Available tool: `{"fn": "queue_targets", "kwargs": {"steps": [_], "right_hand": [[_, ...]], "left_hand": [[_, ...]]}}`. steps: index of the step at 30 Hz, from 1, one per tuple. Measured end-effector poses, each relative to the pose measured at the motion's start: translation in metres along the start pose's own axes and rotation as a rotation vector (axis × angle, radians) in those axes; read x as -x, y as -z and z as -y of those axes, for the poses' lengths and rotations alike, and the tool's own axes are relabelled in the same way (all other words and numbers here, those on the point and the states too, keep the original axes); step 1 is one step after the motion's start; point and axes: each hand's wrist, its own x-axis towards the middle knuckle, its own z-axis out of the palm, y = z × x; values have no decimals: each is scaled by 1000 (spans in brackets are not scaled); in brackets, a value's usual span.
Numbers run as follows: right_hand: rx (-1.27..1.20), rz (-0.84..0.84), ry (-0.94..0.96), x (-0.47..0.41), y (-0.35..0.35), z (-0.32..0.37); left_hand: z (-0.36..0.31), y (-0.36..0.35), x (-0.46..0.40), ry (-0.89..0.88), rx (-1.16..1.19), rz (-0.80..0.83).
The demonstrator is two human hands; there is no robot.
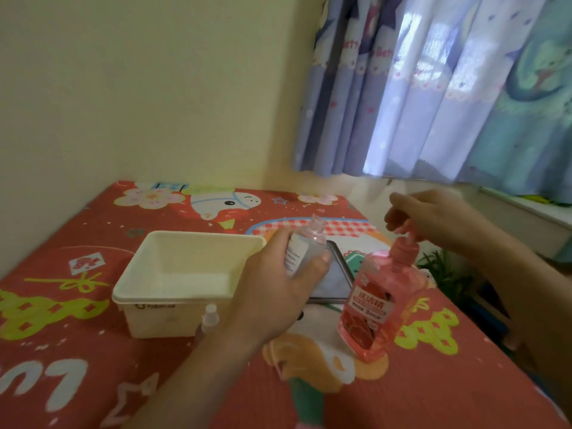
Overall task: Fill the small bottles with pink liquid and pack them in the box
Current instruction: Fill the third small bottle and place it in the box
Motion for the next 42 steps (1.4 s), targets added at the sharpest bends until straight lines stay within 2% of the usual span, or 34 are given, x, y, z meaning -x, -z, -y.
{"fn": "queue_targets", "kwargs": {"steps": [5,11,17,21,25,31,36,39,42], "right_hand": [[-49,79,-106,4,-8,-12],[-149,135,-83,10,-17,1],[-98,177,-52,12,-23,19],[67,183,-26,12,-25,27],[77,207,-41,12,-23,27],[18,257,-93,10,-27,36],[-29,407,-88,7,-20,37],[-60,445,-135,4,-20,40],[-80,411,-164,3,-23,43]], "left_hand": [[3,-13,-4,15,58,69],[11,-22,-6,3,80,215],[15,-27,-14,42,127,251],[12,-32,-19,-20,89,220],[11,-31,-20,-49,145,242],[9,-19,-32,-84,2,328],[7,-9,-35,-79,-143,397],[4,-10,-36,-119,-220,334],[3,-10,-35,-91,-214,281]]}}
